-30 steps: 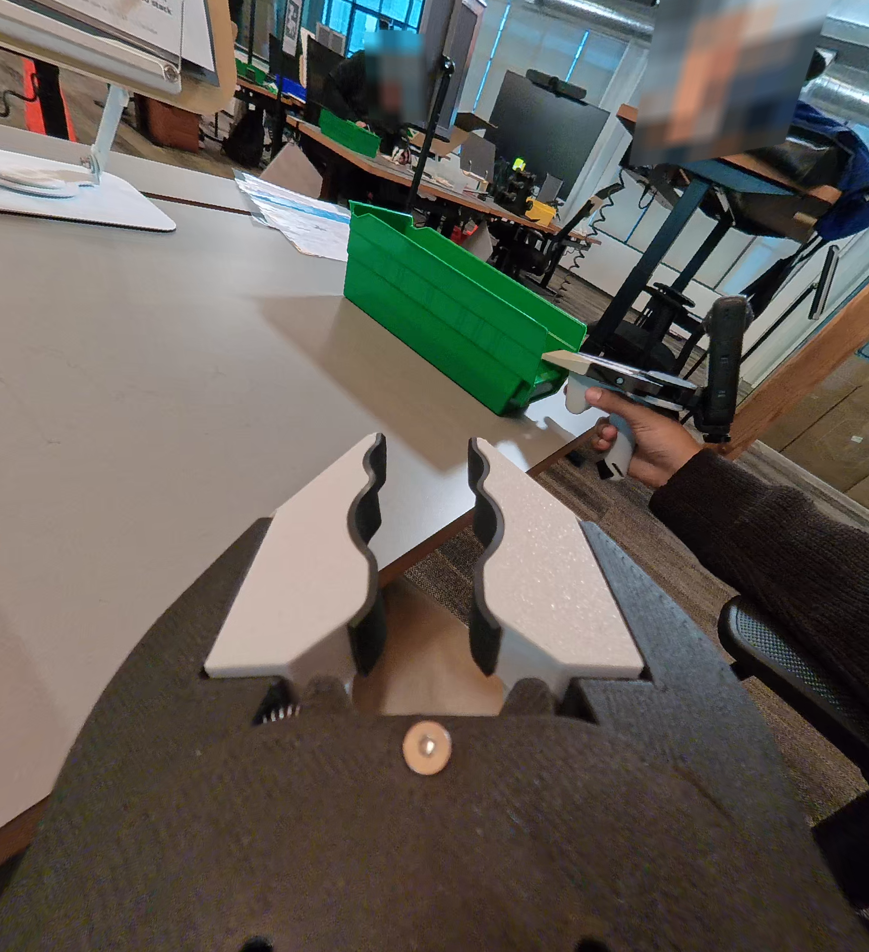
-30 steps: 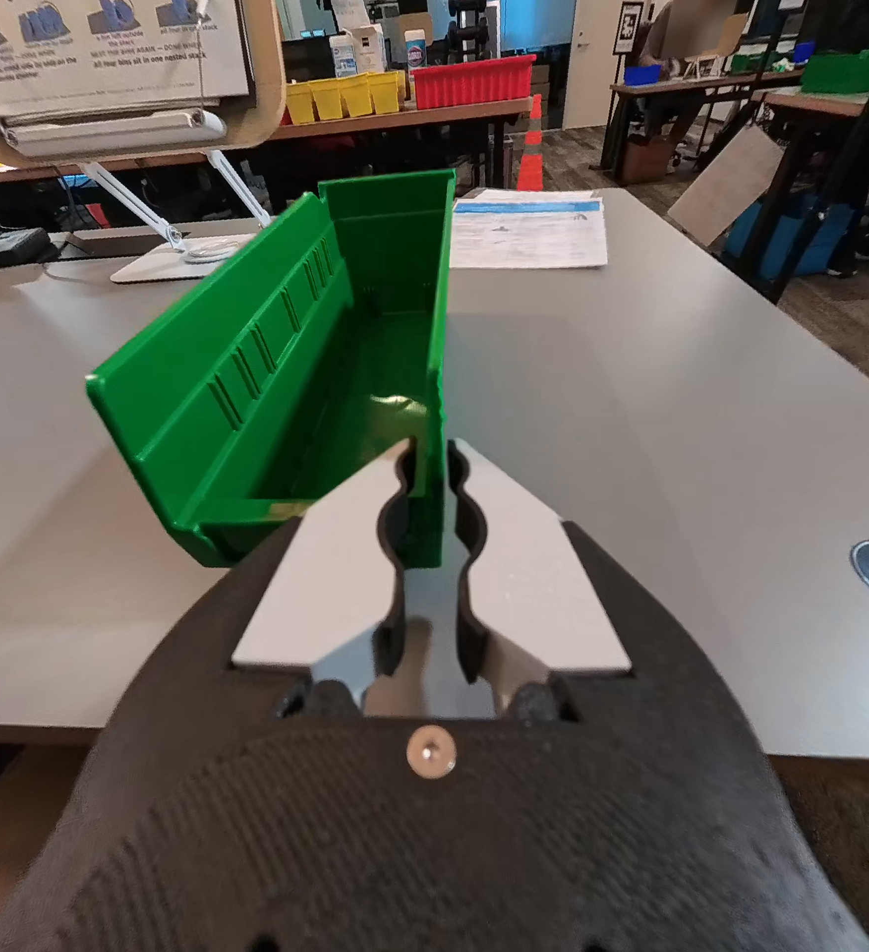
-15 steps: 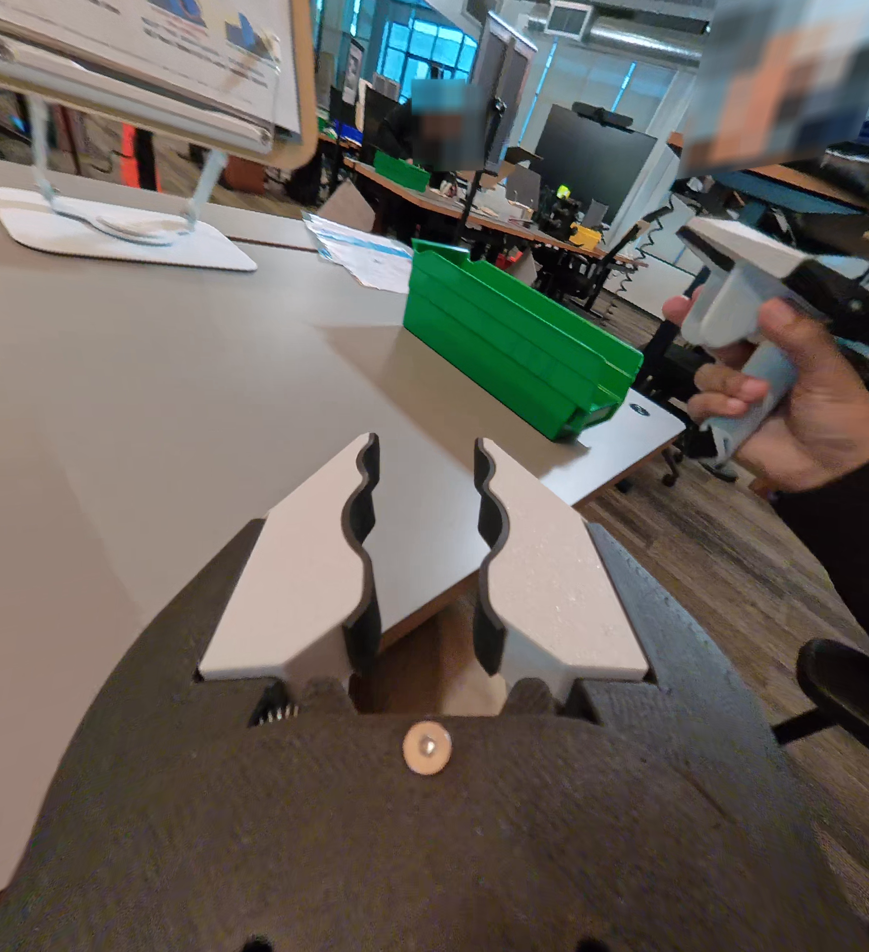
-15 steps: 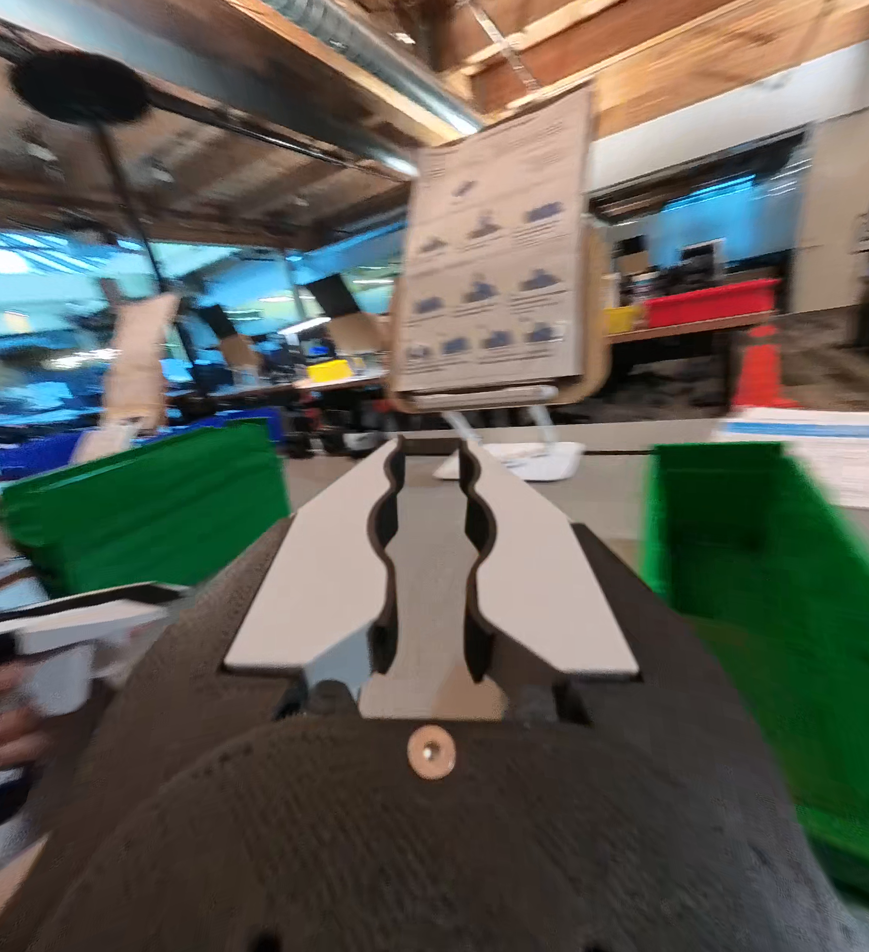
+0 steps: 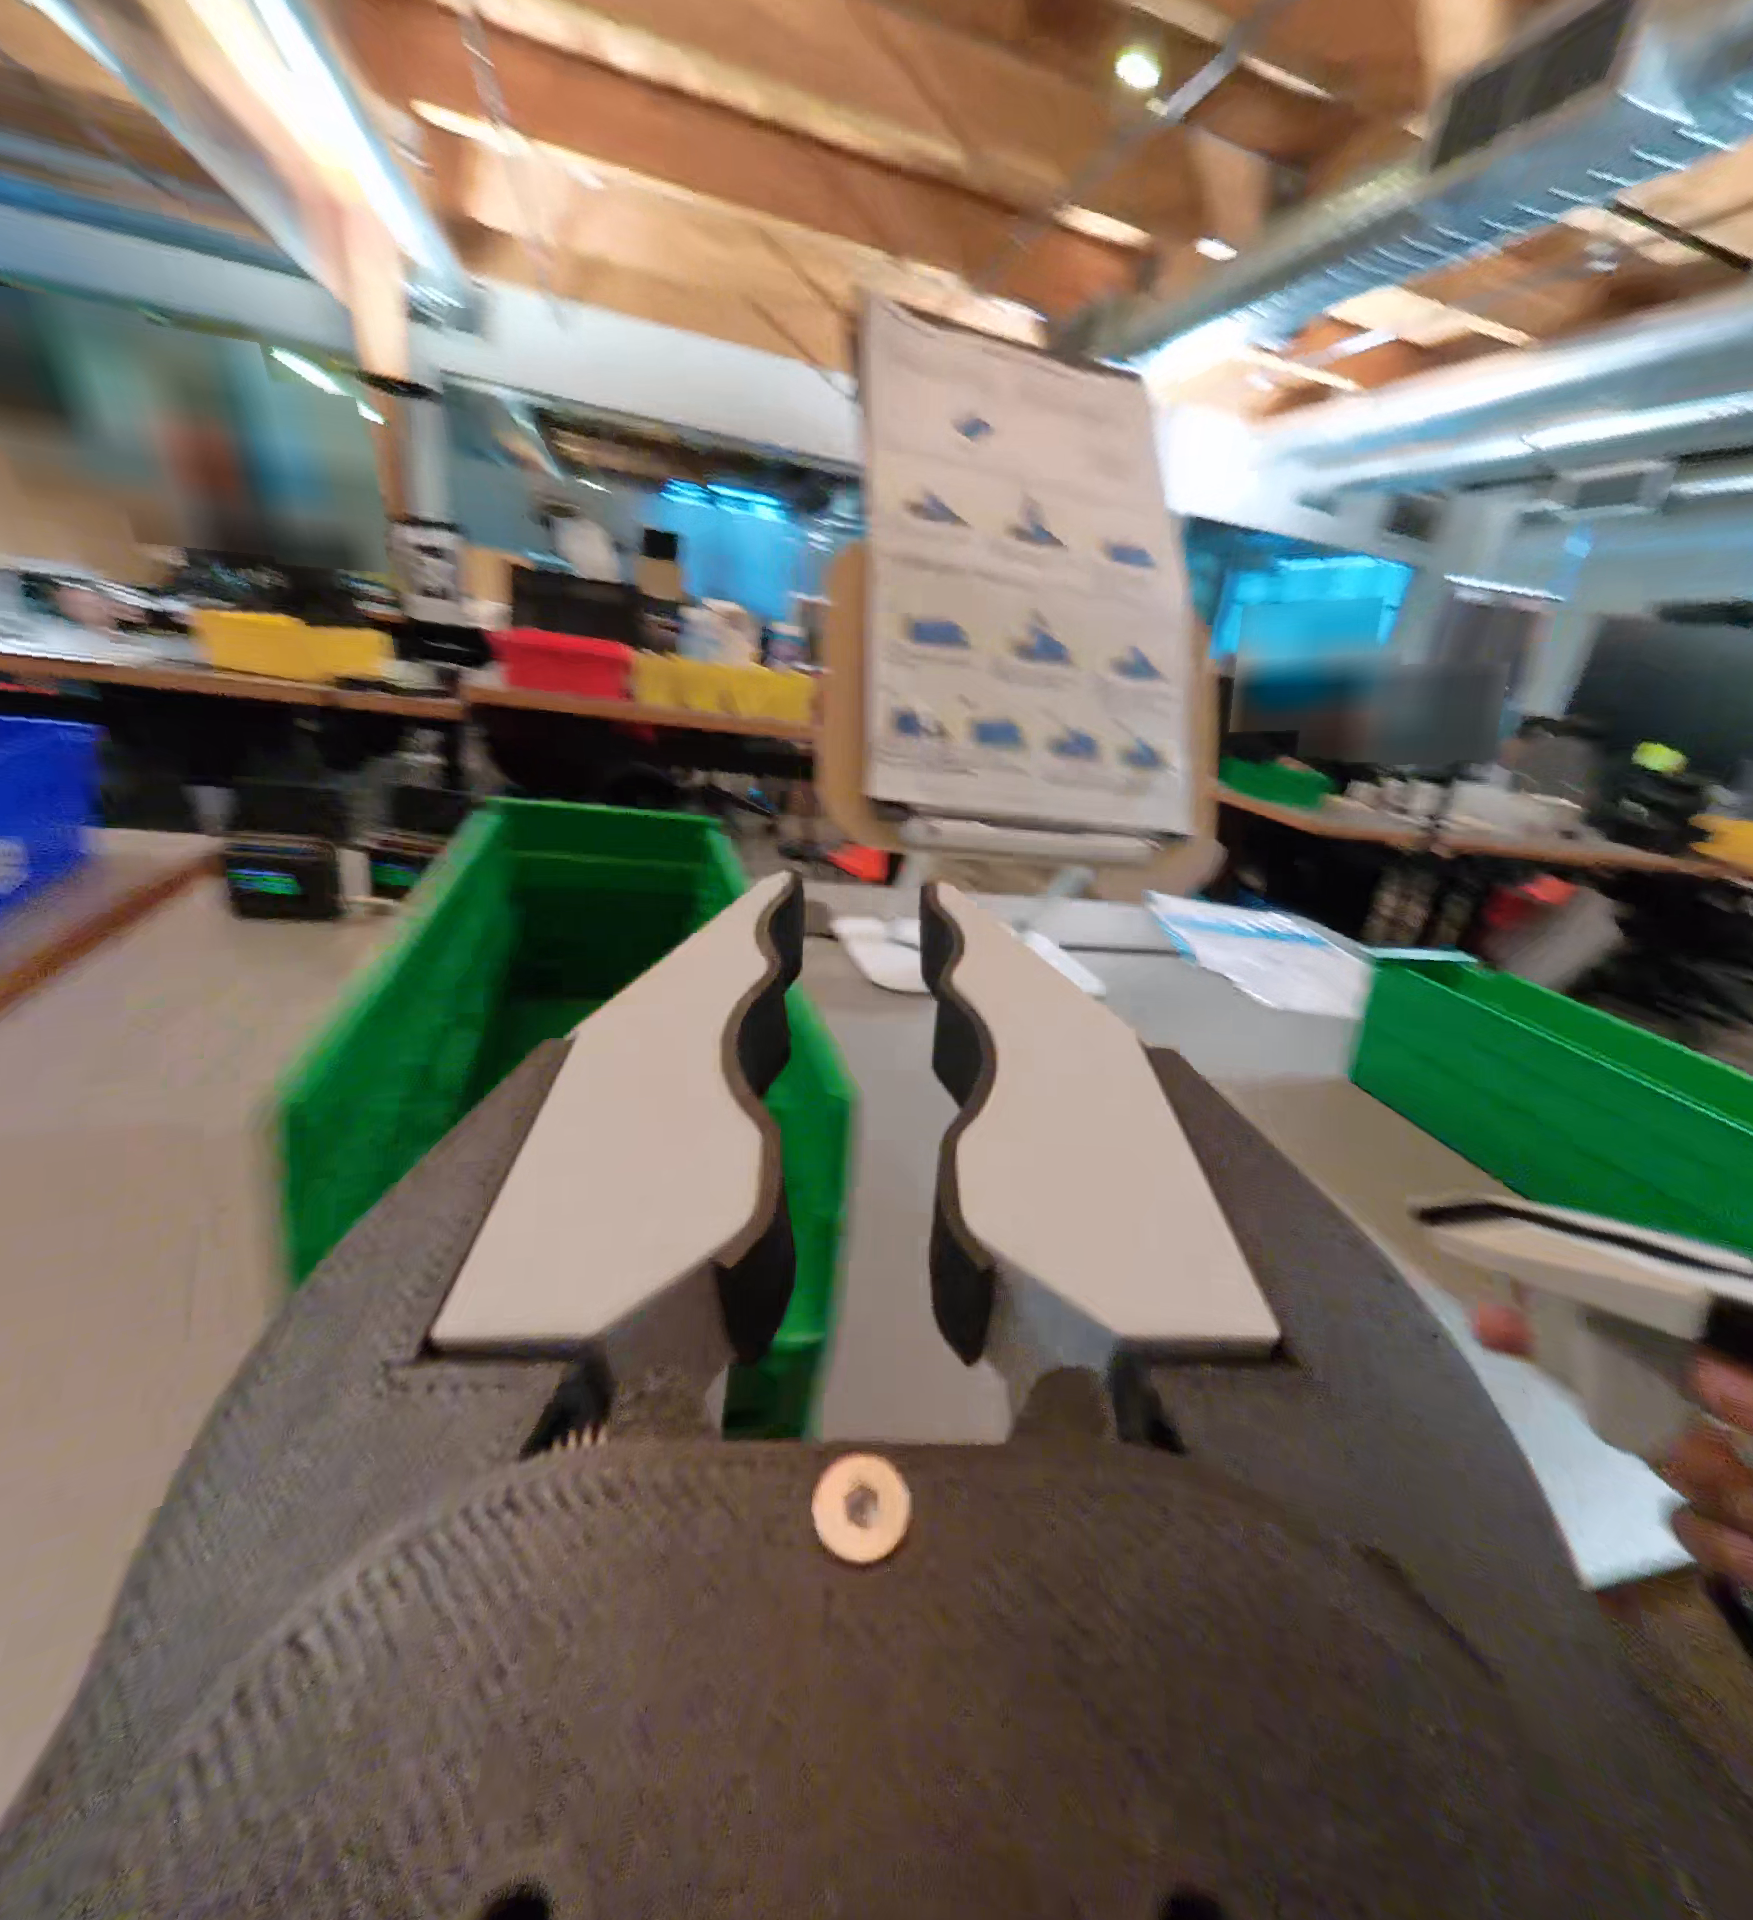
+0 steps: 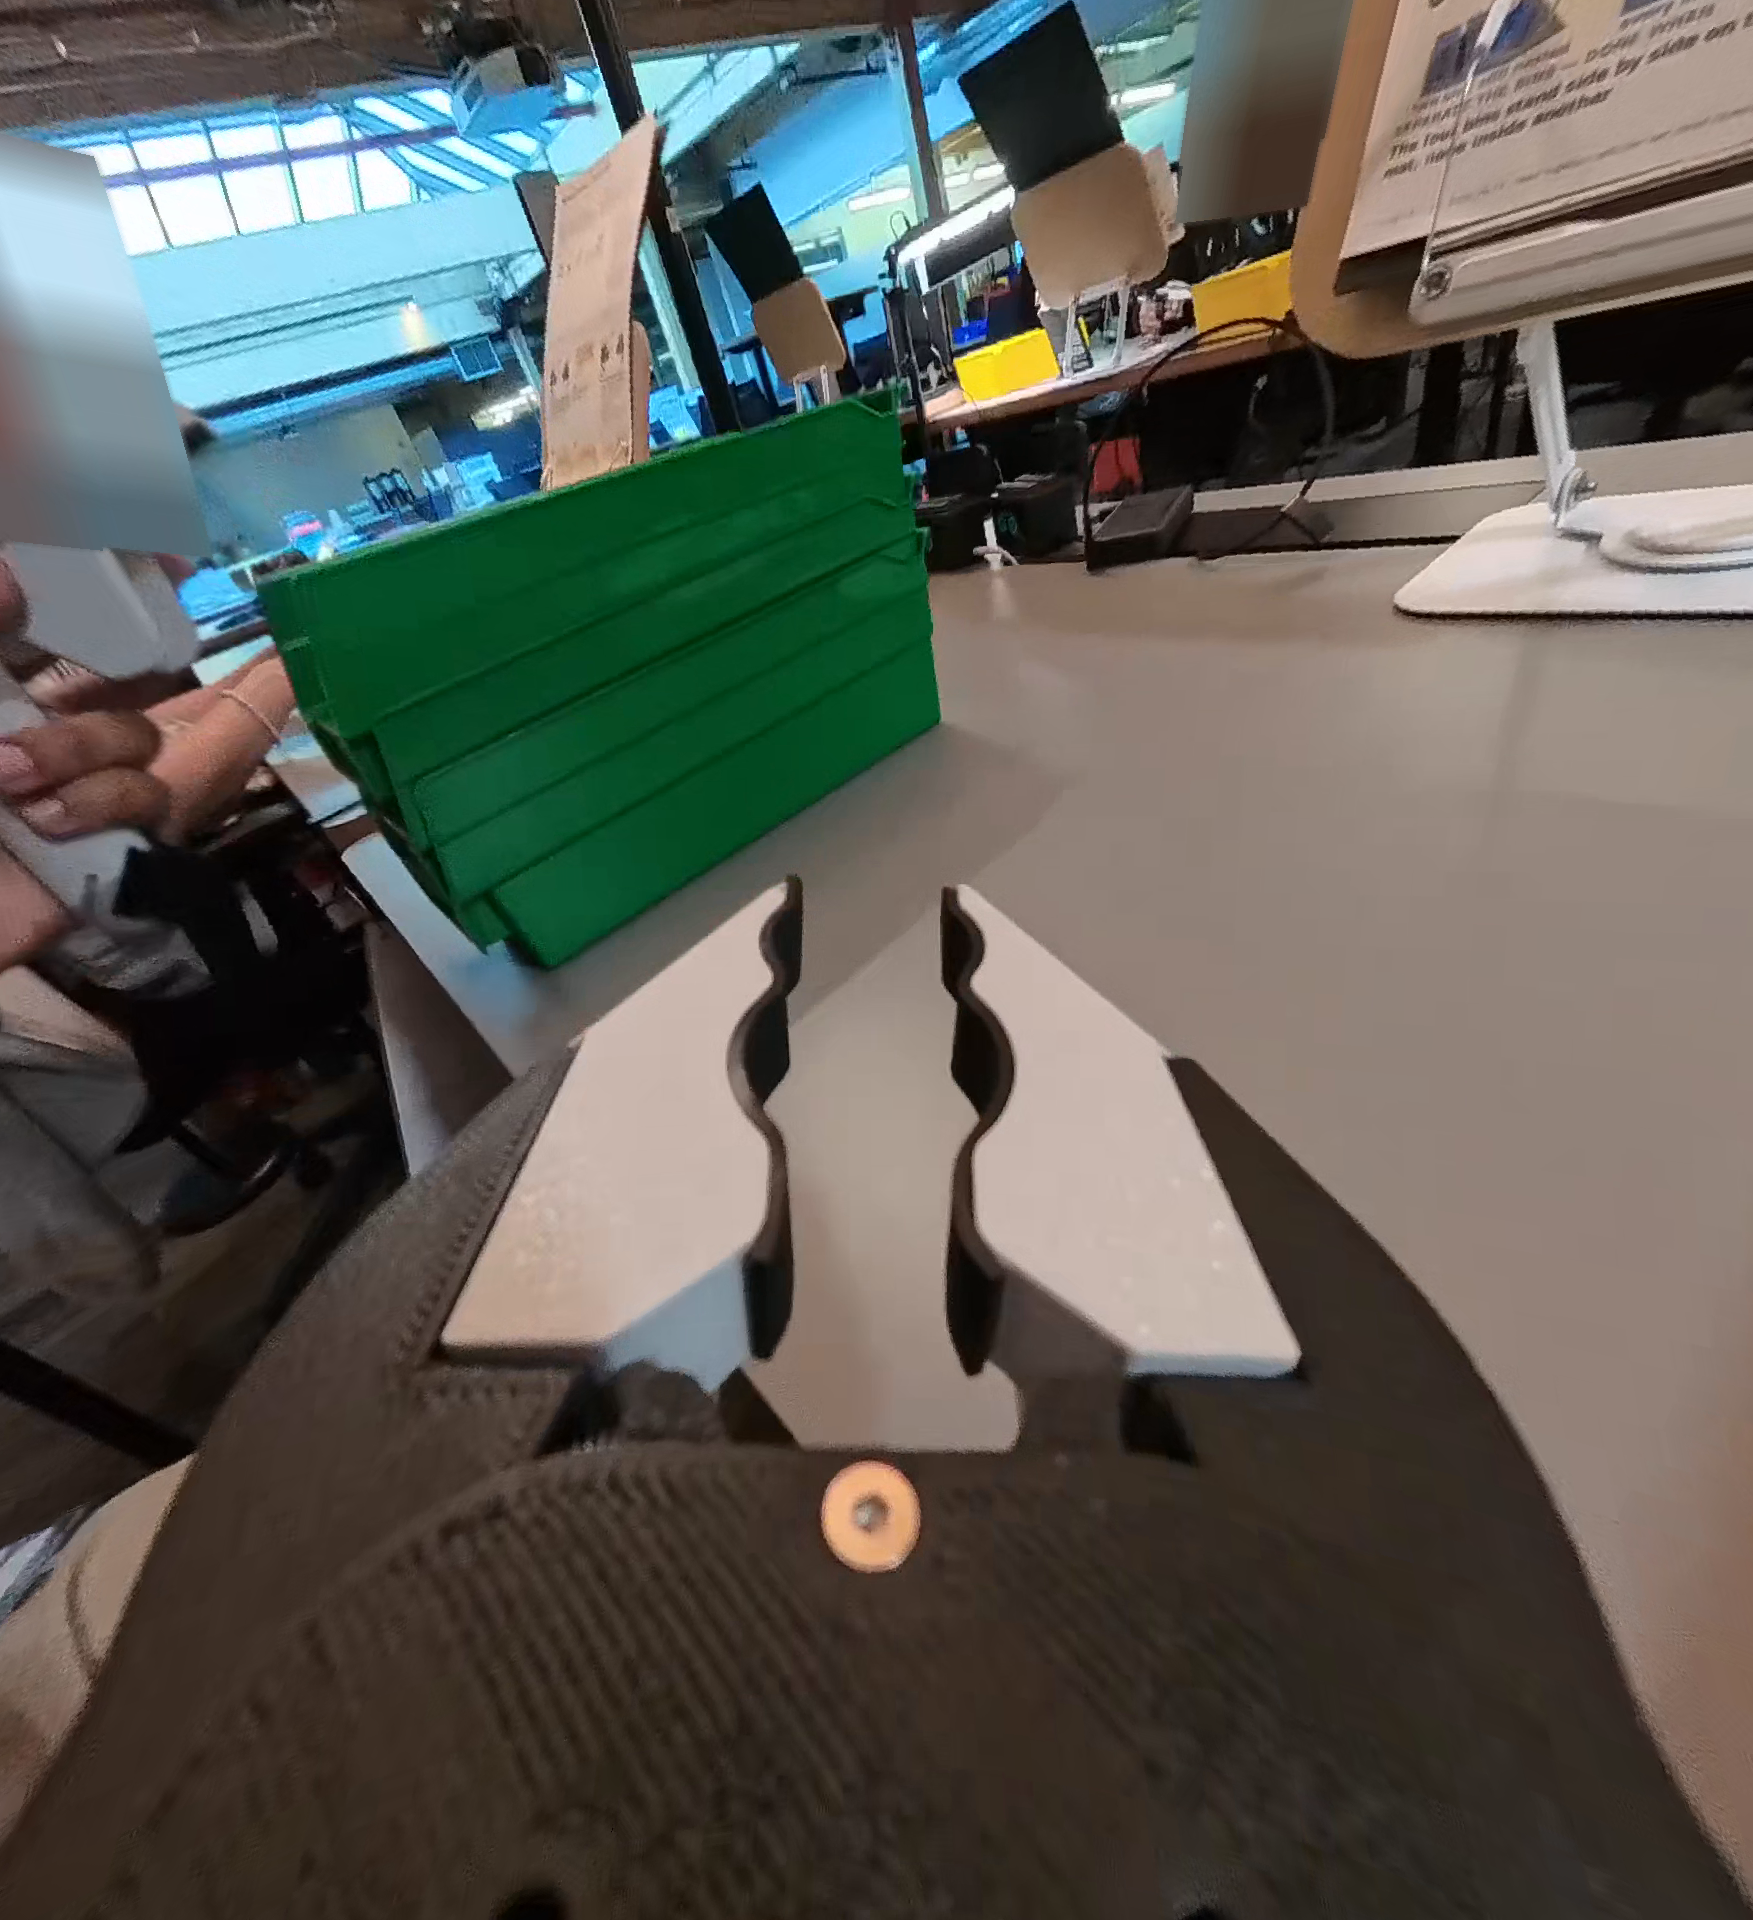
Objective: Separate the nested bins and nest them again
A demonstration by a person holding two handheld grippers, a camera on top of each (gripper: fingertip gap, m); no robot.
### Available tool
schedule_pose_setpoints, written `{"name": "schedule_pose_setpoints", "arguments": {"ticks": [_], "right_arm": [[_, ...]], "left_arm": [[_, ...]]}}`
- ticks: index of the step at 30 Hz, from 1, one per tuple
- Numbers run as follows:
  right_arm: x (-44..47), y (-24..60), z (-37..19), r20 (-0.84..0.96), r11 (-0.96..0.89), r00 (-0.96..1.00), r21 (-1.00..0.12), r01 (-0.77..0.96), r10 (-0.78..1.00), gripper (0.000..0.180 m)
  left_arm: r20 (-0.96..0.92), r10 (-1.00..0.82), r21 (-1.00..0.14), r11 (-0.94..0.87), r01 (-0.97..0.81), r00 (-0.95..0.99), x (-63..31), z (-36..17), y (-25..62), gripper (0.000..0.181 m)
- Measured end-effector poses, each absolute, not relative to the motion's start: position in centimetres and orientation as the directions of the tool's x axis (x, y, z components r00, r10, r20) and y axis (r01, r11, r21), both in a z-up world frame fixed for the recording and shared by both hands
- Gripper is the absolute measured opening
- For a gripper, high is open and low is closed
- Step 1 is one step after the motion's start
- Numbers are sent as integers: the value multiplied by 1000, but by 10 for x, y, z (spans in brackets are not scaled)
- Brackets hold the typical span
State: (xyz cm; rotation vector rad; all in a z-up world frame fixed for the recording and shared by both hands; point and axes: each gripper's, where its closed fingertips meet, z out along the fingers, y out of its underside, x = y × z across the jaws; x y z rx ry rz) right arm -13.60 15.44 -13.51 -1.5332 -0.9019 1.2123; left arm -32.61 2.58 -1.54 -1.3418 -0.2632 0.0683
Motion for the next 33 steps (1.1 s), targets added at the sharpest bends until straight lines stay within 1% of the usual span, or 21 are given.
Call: {"name": "schedule_pose_setpoints", "arguments": {"ticks": [4,5,7,8,10,13,14,16,20,21,23,26,28,33], "right_arm": [[-151,154,-146,-267,-283,217,-958,45,939,25],[-154,151,-147,-264,-281,211,-958,56,941,25],[-160,146,-150,-254,-273,195,-959,80,947,24],[-162,143,-151,-245,-265,190,-960,92,951,24],[-165,140,-152,-221,-243,181,-964,109,958,24],[-166,138,-155,-195,-220,182,-967,128,964,23],[-165,138,-155,-192,-217,185,-967,131,964,23],[-163,140,-155,-194,-220,193,-967,128,962,23],[-154,145,-156,-217,-246,217,-962,119,952,22],[-152,146,-156,-220,-250,223,-961,116,950,22],[-148,147,-156,-219,-250,234,-962,114,947,22],[-144,148,-156,-212,-246,246,-962,116,946,21],[-142,148,-157,-209,-244,250,-962,119,945,21],[-137,145,-156,-237,-270,248,-957,107,939,20]], "left_arm": [[172,368,-960,271,71,914,-388,-9,-13,20],[157,399,-967,250,58,904,-398,-16,-16,21],[120,440,-987,150,60,890,-414,-41,-15,28],[111,444,-992,105,71,889,-418,-54,-13,32],[111,415,-994,63,93,903,-416,-70,-7,33],[98,417,-995,40,90,904,-414,-78,0,26],[89,429,-996,30,84,899,-415,-80,1,21],[61,463,-998,14,61,884,-420,-82,1,1],[33,472,-999,38,17,881,-421,-78,4,0],[28,461,-999,44,8,887,-420,-76,6,4],[17,424,-999,49,-4,906,-416,-72,10,19],[4,465,-1000,26,-10,885,-423,-73,9,0],[6,449,-999,36,-11,893,-423,-72,10,0],[133,406,-986,146,80,904,-425,-71,9,0]]}}
